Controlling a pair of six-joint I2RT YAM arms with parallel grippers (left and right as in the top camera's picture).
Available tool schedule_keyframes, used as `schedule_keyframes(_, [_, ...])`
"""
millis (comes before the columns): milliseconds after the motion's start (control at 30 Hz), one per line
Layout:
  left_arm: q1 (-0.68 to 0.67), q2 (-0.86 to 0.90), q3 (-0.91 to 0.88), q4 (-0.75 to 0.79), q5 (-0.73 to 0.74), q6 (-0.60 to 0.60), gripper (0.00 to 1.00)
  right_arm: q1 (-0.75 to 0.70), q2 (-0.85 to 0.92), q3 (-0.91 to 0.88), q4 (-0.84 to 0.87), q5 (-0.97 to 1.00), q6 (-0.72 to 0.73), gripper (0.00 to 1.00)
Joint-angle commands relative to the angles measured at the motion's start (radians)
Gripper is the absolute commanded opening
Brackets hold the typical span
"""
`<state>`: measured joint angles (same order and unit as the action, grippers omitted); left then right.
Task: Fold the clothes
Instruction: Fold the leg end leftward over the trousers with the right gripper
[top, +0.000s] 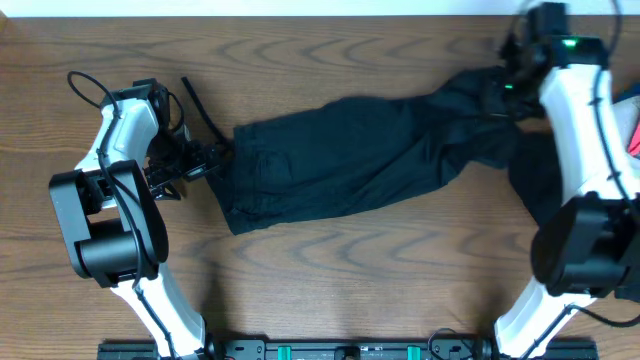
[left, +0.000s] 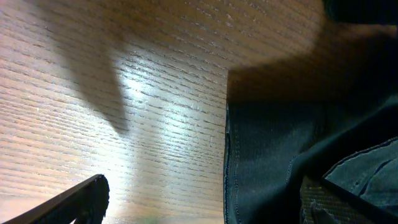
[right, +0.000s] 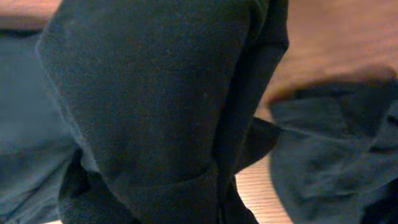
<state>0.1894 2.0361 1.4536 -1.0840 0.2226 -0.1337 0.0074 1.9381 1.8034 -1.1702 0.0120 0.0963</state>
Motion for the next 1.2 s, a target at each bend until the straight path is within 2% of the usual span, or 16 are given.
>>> schedule_keyframes(0, [0.006,-0.02,0.018,-0.007,0.002,0.002,0.98,0.145,-0.021,0.017,0.0,0.158,0.087,0.02])
schedule_keyframes(167, [0.006,-0.02,0.018,-0.007,0.002,0.002,0.98,0.319,-0.021,0.016,0.019,0.276,0.112,0.05])
schedule_keyframes(367, [0.006,-0.02,0.018,-0.007,0.002,0.002,0.98,0.462,-0.02,0.012,0.031,0.268,0.113,0.08])
schedule_keyframes(500, [0.006,-0.02,0.018,-0.007,0.002,0.002,0.98,0.532,-0.011,-0.014,0.063,0.24,0.112,0.15])
schedule_keyframes(567, [0.006,-0.02,0.018,-0.008,0.002,0.002,0.98,0.557,0.0,-0.033,0.077,0.218,0.112,0.24])
schedule_keyframes(700, [0.006,-0.02,0.018,-0.008,0.002,0.002,0.98,0.586,0.029,-0.063,0.094,0.153,0.112,0.58])
schedule_keyframes(733, [0.006,-0.02,0.018,-0.008,0.002,0.002,0.98,0.59,0.037,-0.069,0.098,0.127,0.112,0.6])
schedule_keyframes(1000, [0.006,-0.02,0.018,-0.008,0.002,0.002,0.98,0.591,0.028,-0.061,0.155,-0.04,0.113,0.66])
schedule_keyframes(1167, [0.006,-0.02,0.018,-0.007,0.002,0.002,0.98,0.544,-0.01,-0.047,0.203,-0.299,0.046,0.68])
